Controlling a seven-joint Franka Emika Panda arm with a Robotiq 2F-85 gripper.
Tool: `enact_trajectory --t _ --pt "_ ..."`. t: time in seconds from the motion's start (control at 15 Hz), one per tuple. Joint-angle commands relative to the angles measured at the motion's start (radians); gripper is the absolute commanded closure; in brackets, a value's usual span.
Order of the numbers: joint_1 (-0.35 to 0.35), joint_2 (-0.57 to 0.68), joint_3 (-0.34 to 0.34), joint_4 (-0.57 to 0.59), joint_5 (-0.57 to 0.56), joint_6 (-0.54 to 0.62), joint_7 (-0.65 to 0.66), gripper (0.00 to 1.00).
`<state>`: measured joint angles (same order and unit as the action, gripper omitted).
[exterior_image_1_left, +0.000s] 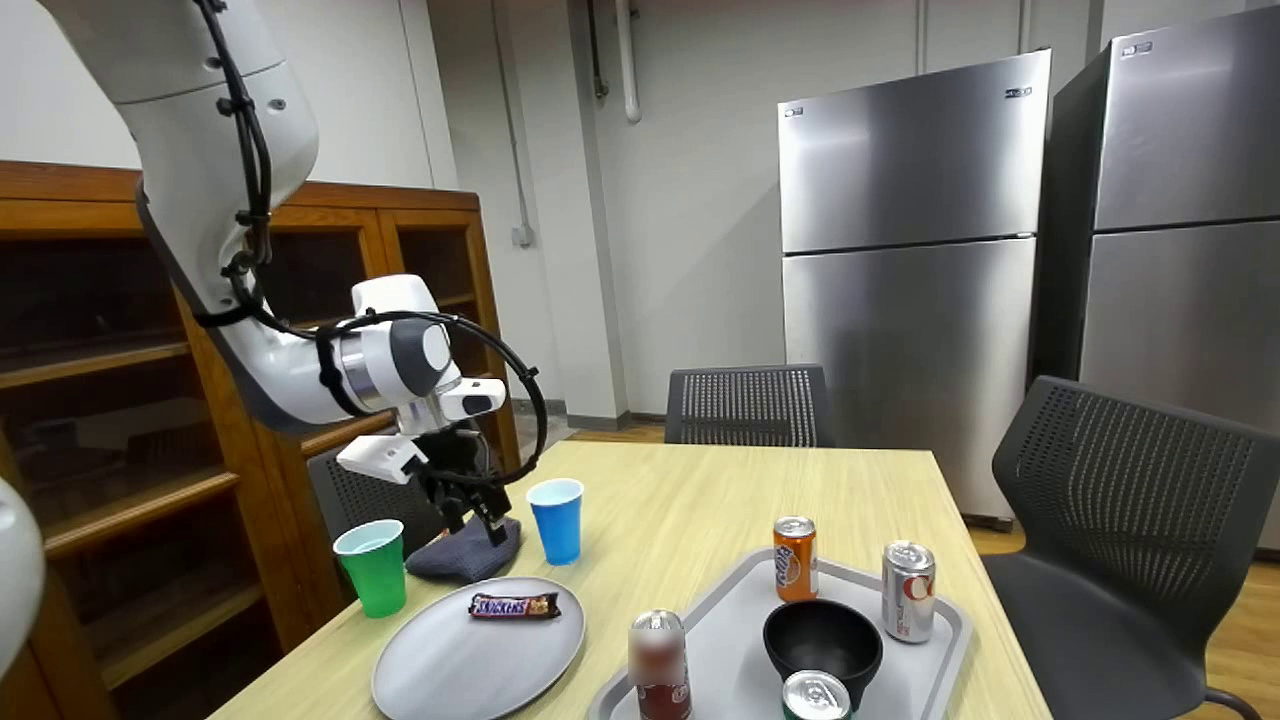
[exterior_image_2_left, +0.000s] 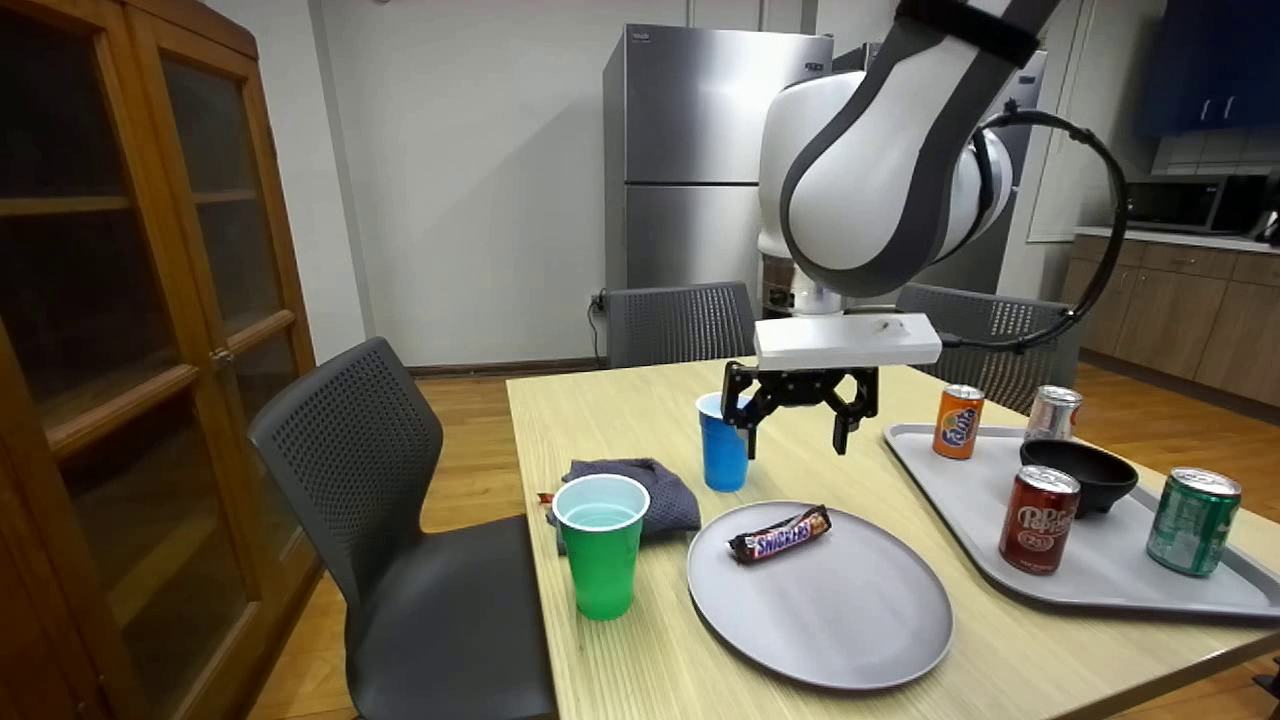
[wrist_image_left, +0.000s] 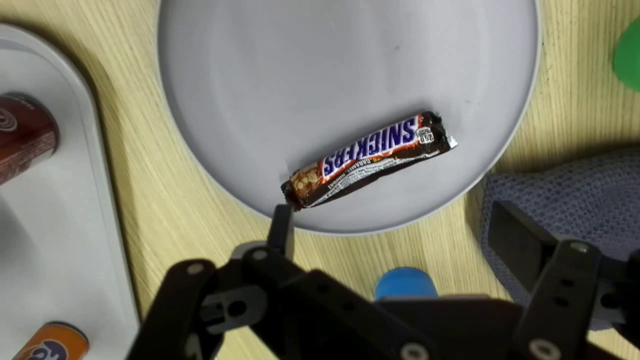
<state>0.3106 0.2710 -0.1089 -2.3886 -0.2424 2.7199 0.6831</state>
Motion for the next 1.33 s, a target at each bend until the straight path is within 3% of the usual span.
enact_trajectory --t 0.0,1.27 --pt "-0.009 0.002 0.013 -0.025 -0.001 -0.001 0.047 0.00" --pt "0.075 0.204 -0.087 0.051 0.015 0.133 0.332 0.00"
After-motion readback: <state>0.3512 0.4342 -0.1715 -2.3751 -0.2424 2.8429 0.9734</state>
